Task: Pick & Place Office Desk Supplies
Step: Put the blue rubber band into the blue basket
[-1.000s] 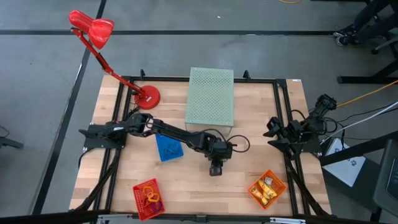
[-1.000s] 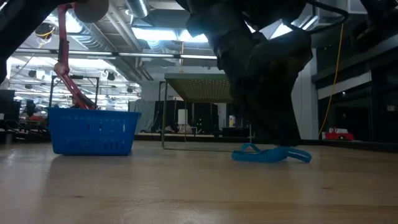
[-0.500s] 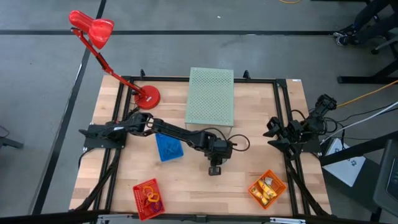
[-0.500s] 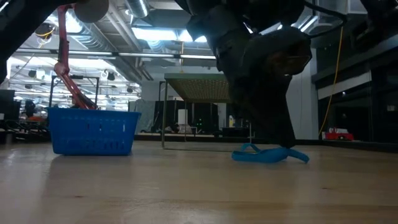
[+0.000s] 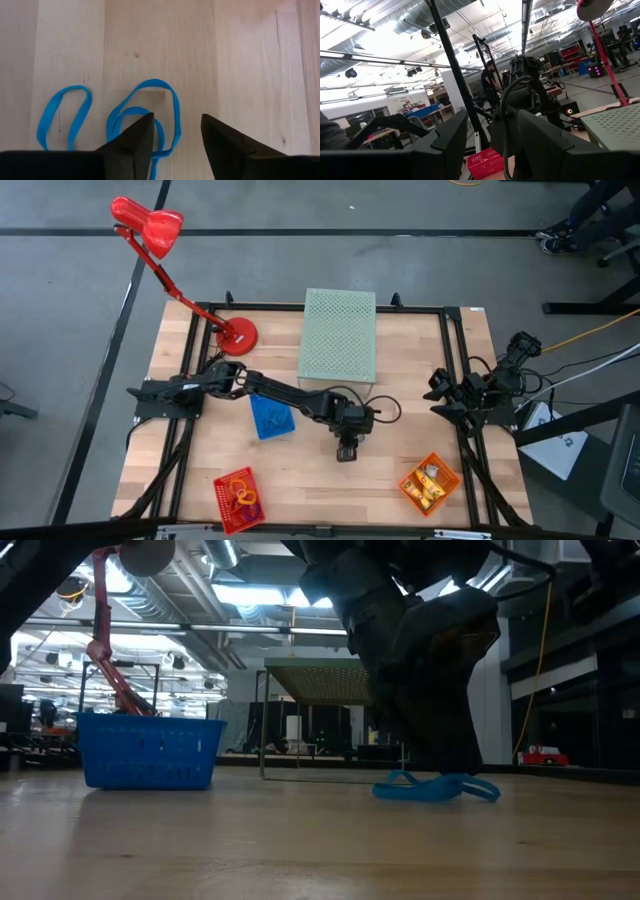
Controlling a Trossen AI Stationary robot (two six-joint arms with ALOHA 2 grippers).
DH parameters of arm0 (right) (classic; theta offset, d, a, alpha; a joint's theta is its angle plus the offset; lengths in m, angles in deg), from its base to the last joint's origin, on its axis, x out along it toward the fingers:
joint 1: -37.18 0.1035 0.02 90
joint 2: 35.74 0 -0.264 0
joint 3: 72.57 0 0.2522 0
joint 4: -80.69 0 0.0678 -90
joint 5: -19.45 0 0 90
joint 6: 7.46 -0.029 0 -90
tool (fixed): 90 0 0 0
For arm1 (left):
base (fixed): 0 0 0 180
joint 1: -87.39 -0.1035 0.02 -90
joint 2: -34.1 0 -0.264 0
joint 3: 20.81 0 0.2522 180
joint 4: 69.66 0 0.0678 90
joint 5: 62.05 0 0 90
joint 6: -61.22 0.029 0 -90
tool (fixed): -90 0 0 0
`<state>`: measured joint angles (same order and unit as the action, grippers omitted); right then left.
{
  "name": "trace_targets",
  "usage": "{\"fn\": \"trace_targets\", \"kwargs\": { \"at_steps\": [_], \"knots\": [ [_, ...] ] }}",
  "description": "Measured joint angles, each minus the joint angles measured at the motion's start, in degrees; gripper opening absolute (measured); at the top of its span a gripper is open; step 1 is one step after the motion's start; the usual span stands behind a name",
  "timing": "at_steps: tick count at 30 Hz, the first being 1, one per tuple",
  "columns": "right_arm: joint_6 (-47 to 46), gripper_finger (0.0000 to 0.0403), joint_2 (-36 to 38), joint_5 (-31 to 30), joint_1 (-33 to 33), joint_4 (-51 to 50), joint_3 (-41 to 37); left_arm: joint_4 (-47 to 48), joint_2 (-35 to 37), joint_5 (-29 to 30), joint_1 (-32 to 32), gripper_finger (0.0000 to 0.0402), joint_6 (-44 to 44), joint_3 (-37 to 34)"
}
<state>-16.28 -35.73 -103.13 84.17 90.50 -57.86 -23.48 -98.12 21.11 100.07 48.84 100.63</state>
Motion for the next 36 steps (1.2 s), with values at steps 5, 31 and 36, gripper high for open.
{"fn": "trace_targets", "kwargs": {
  "at_steps": [5, 31, 36],
  "knots": [
    [-0.2, 0.0178, 0.0, 0.0, 0.0, 0.0, 0.0, -0.8, 0.1, -1.7, 0.0, 0.0161, 0.5, -0.9],
    [-2.1, 0.0178, 0.0, 0.0, 0.0, 0.2, 0.0, -9.4, 0.2, -5.9, -3.1, 0.0003, -6.1, 3.8],
    [-7.0, 0.0178, 0.0, 0.0, 0.0, 0.3, 0.0, -15.2, 0.3, -10.4, -5.5, 0.0002, -8.4, 8.5]
  ]
}}
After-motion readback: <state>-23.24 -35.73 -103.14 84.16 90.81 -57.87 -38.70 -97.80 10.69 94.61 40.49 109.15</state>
